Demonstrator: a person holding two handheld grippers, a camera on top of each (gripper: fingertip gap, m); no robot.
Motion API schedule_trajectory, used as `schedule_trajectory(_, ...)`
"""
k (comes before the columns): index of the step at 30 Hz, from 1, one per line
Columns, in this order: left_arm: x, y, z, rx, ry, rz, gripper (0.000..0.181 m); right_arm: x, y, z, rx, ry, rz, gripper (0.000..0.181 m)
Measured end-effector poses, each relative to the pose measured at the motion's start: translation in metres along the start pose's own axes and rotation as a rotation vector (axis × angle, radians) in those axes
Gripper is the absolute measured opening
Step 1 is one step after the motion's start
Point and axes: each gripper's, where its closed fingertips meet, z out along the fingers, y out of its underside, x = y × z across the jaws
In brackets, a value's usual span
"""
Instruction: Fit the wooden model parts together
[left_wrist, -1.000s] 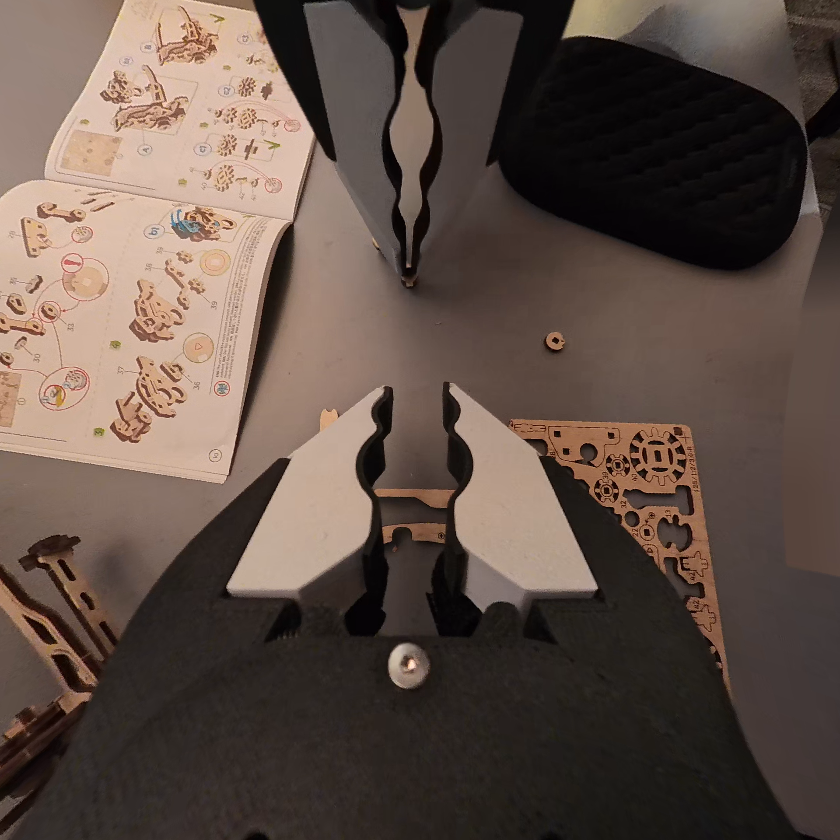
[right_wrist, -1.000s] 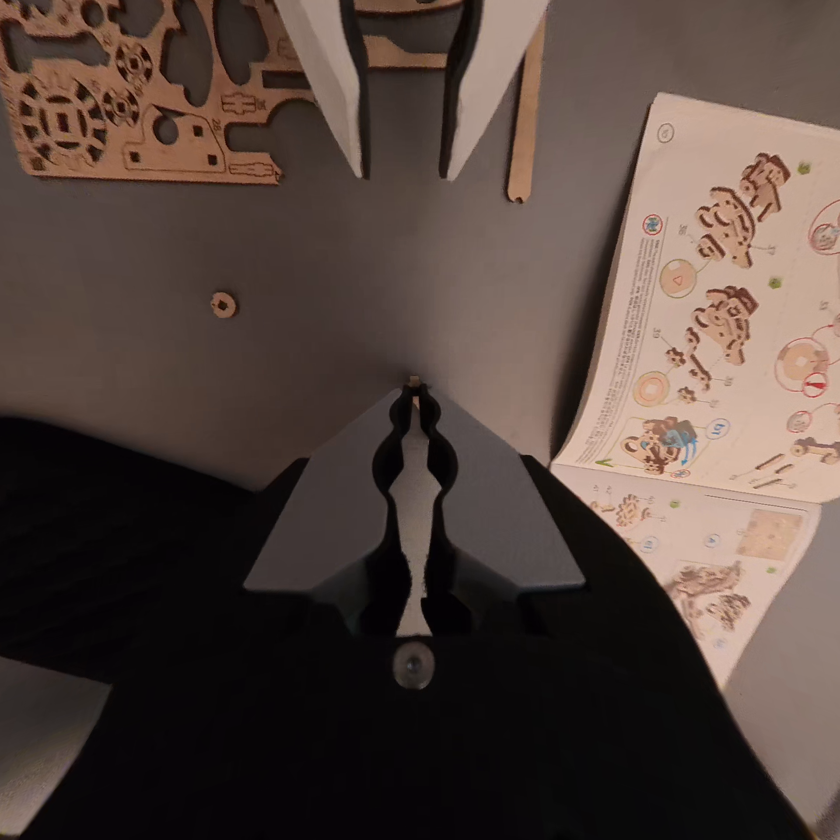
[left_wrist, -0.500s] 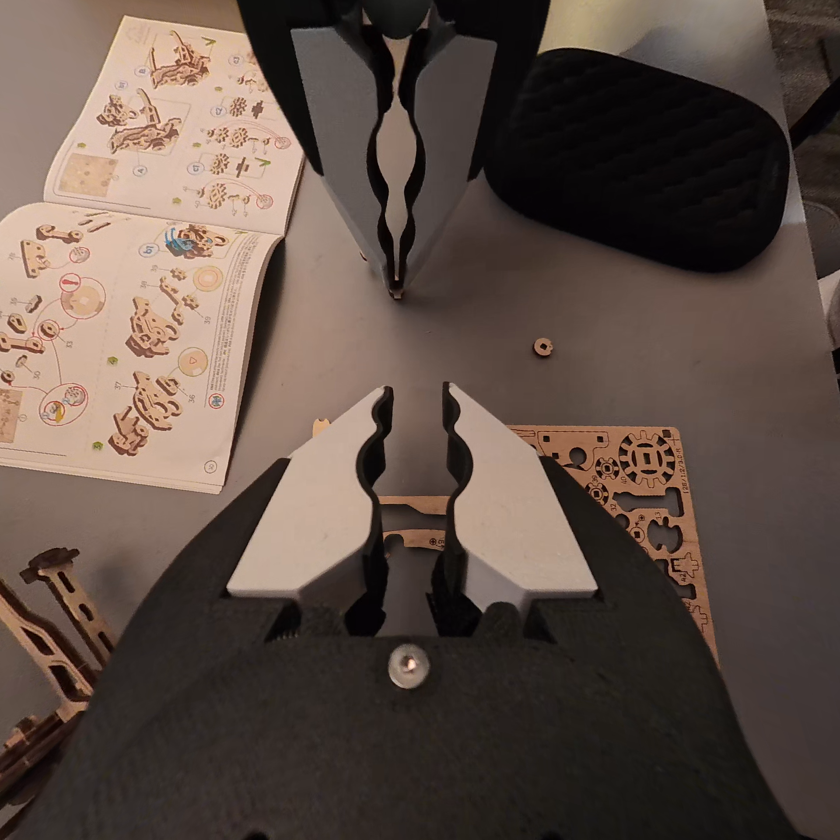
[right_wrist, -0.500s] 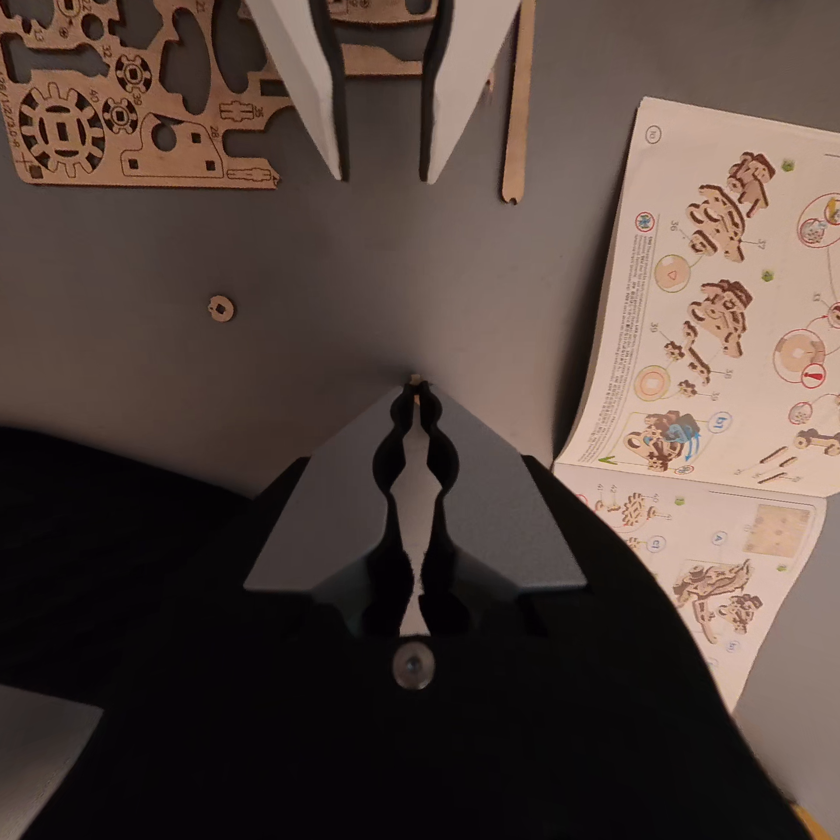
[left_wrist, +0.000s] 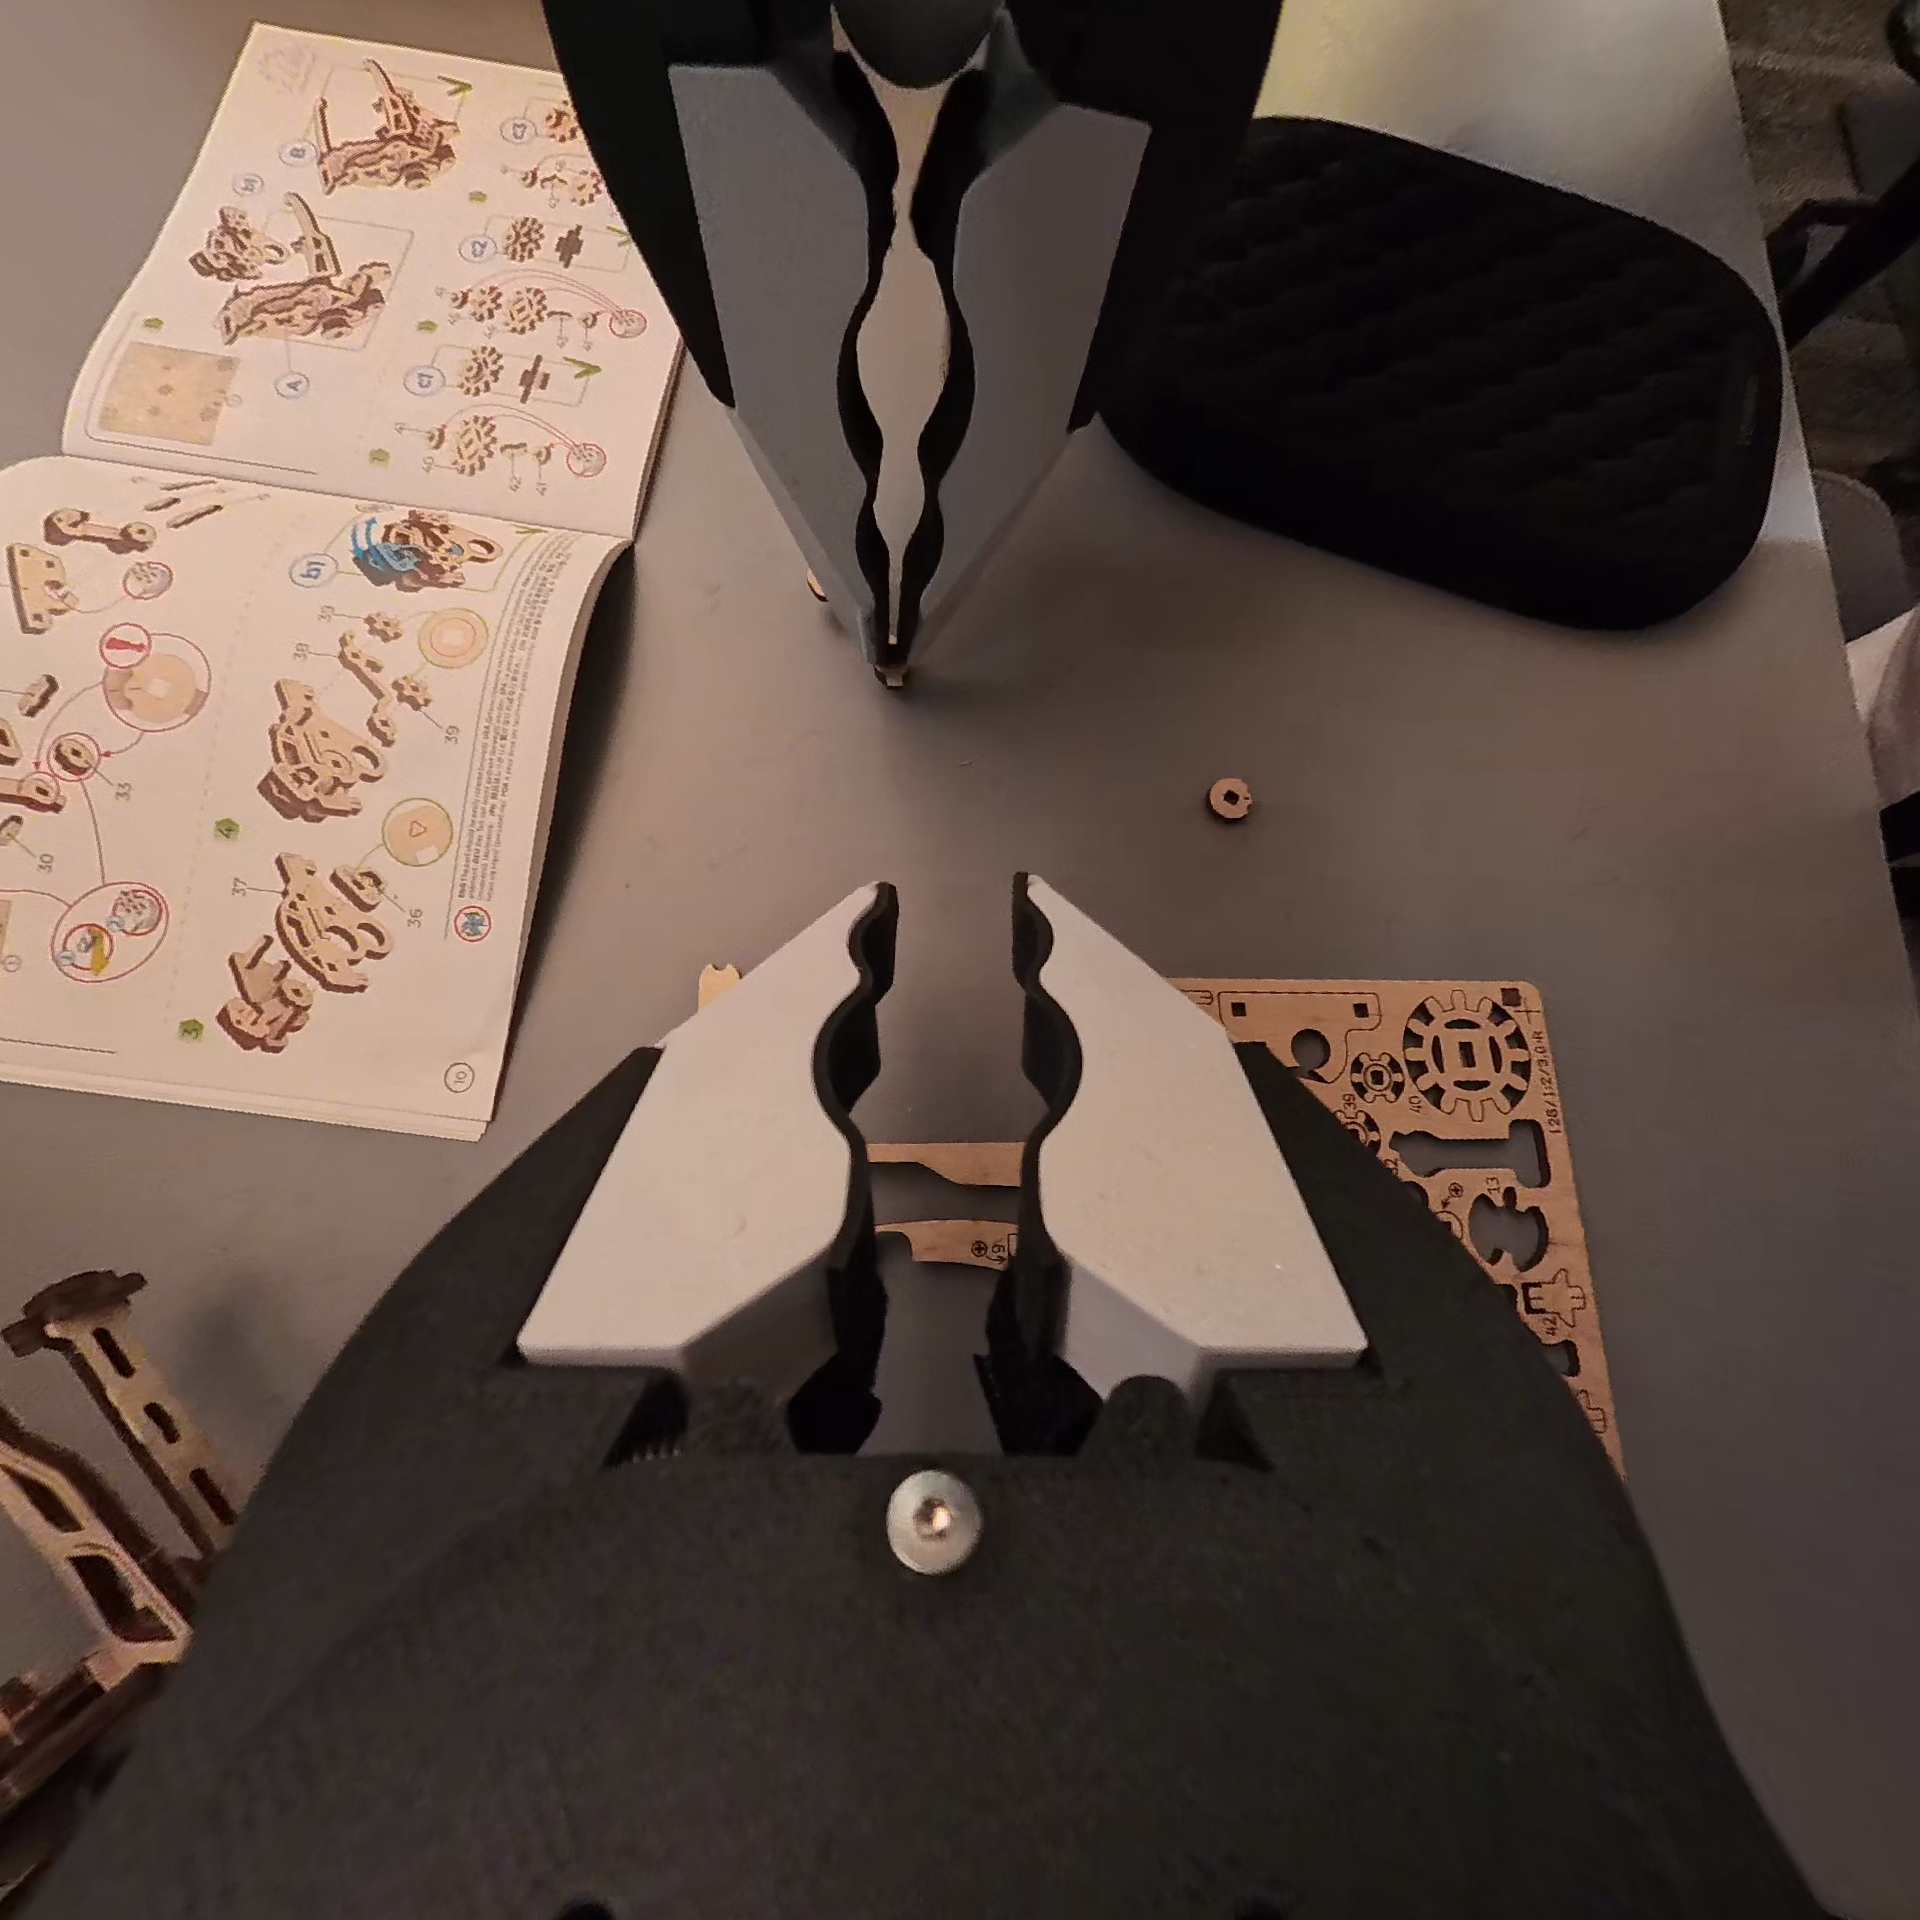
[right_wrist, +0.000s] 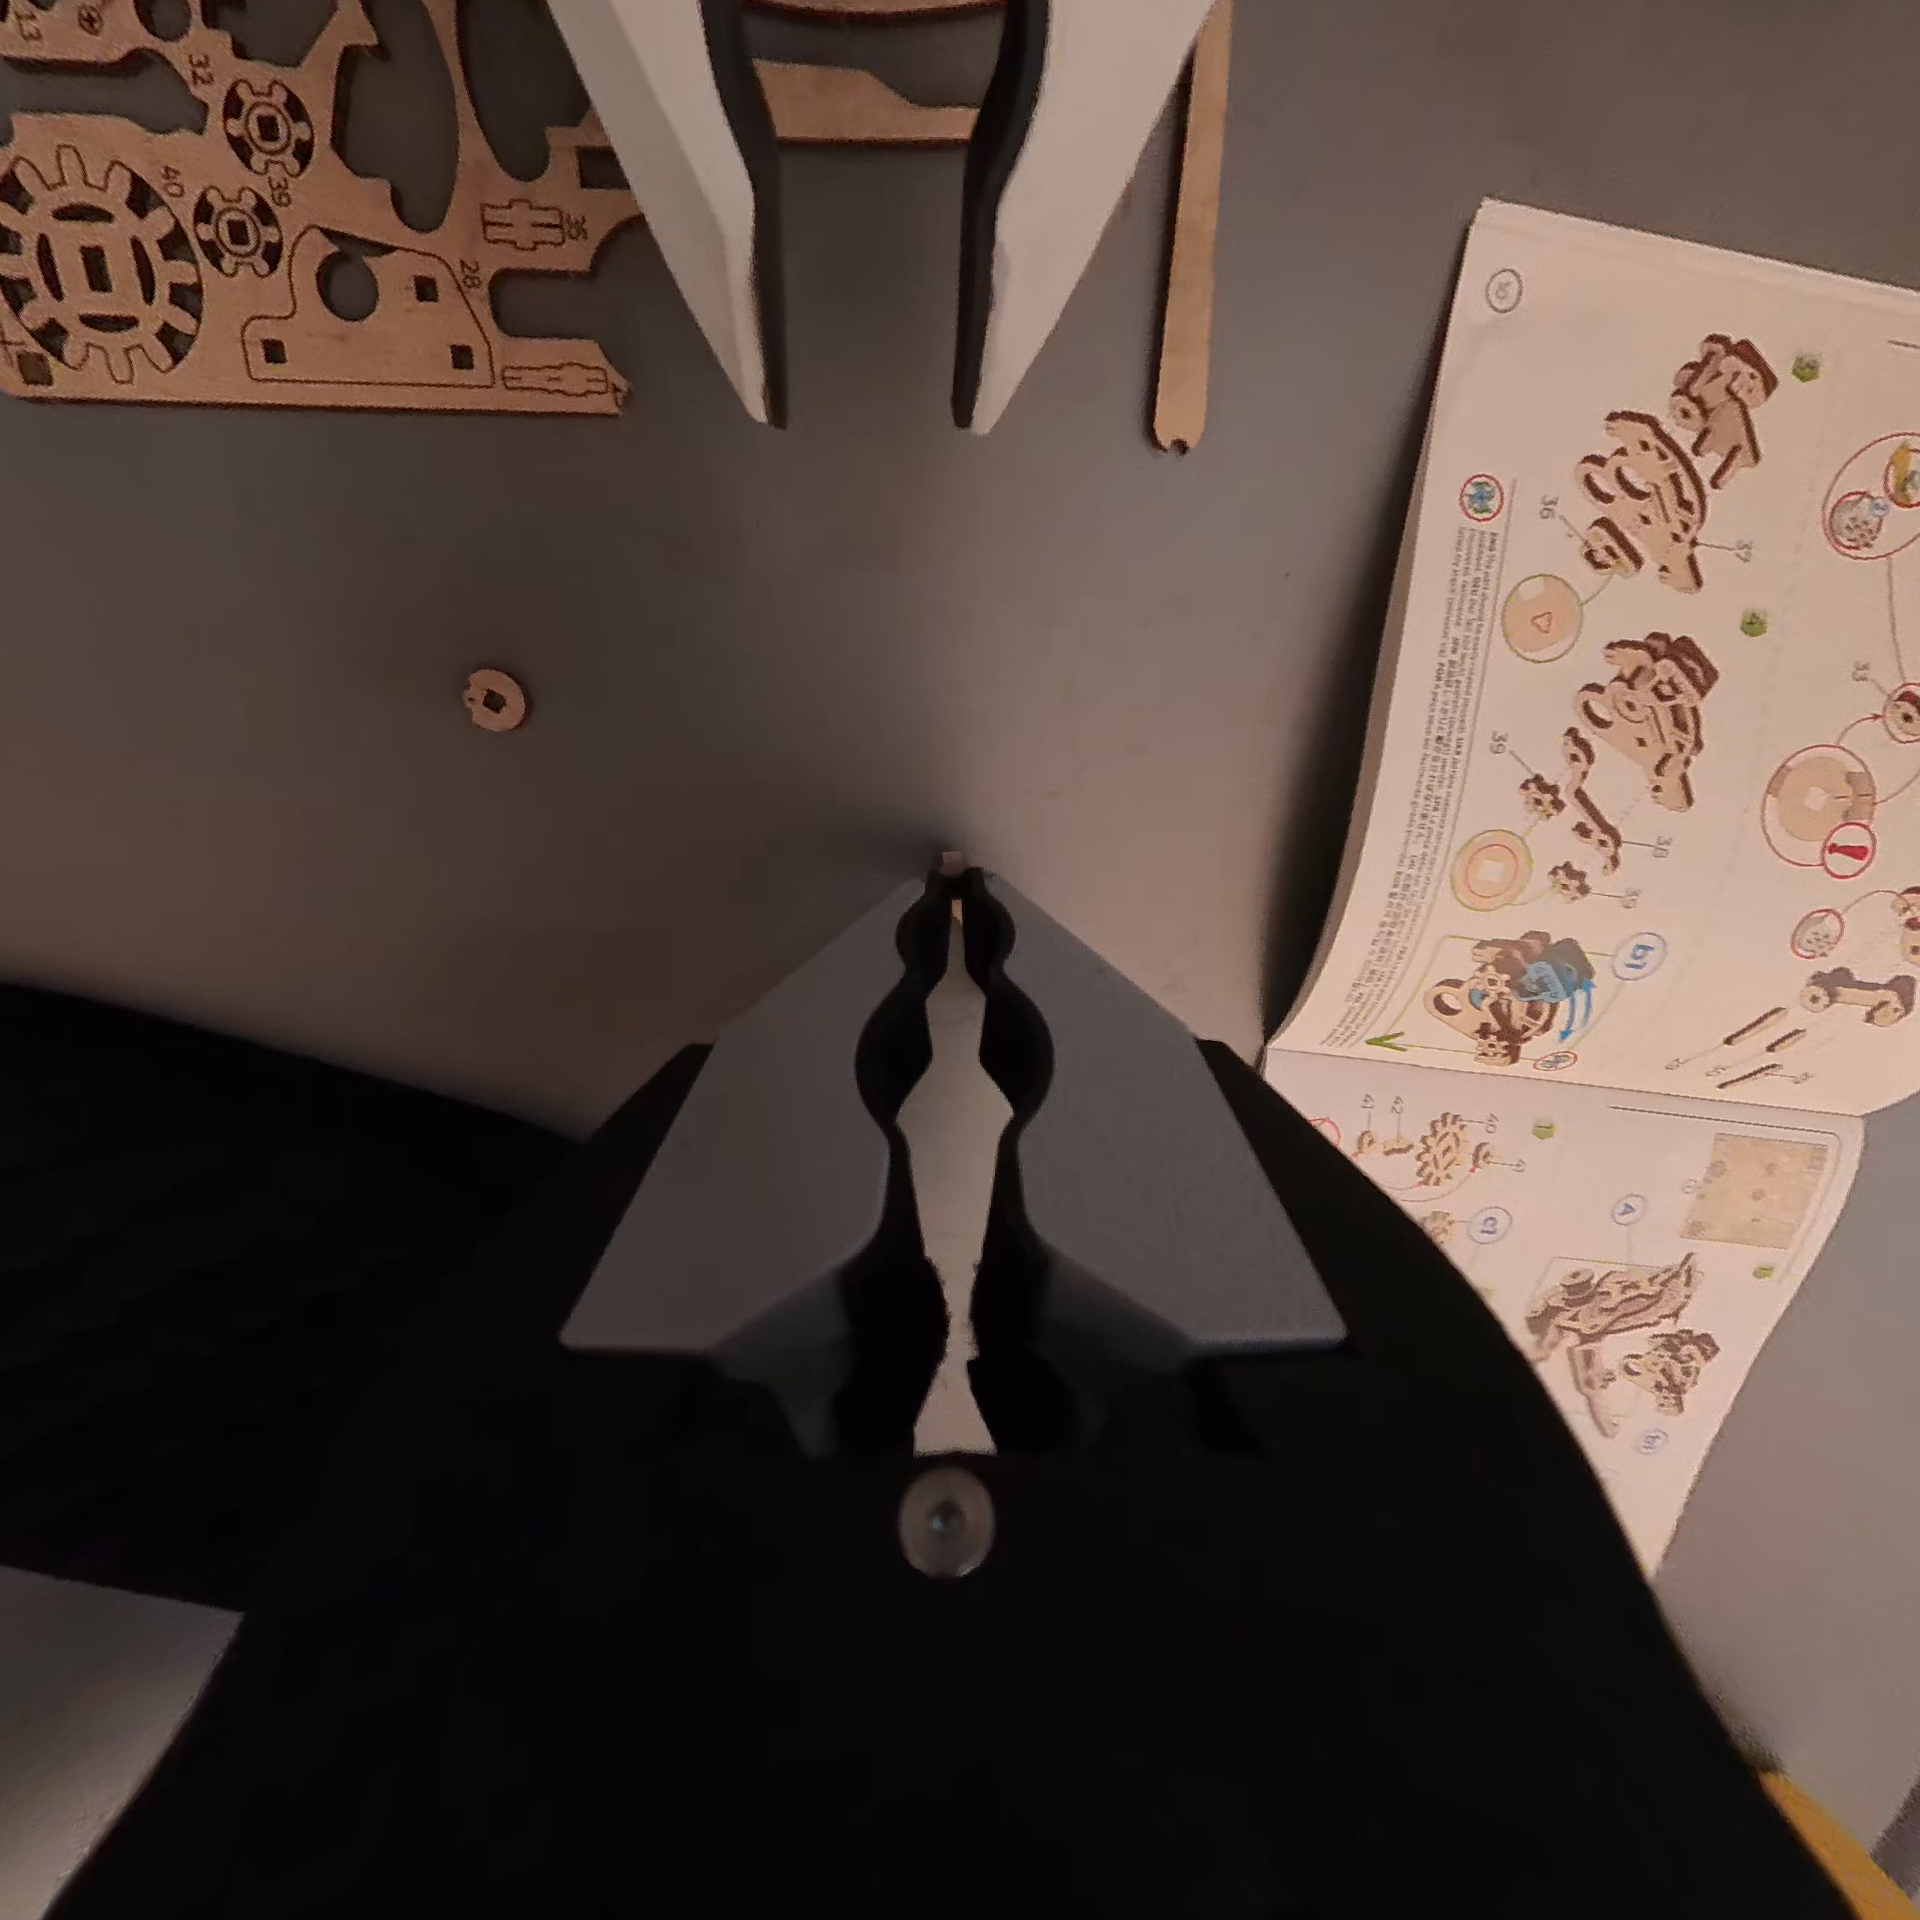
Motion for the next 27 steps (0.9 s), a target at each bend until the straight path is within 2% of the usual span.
schedule_trajectory(7,-0.002,-0.003,-0.005,0.033,0.001,-0.018,0.020,0.006,0.002,-0.005,0.082,-0.040,0.156,0.002)
schedule_trajectory(17,-0.003,-0.004,-0.007,0.036,-0.007,-0.012,0.021,0.002,-0.006,-0.020,0.197,-0.222,0.320,0.001)
schedule_trajectory(22,-0.004,-0.007,-0.007,0.051,-0.019,-0.001,0.022,-0.002,-0.023,-0.051,0.339,-0.432,0.478,0.002)
schedule_trajectory(27,-0.006,-0.034,-0.011,0.205,-0.063,0.036,0.022,-0.009,-0.046,-0.089,0.536,-0.704,0.586,0.001)
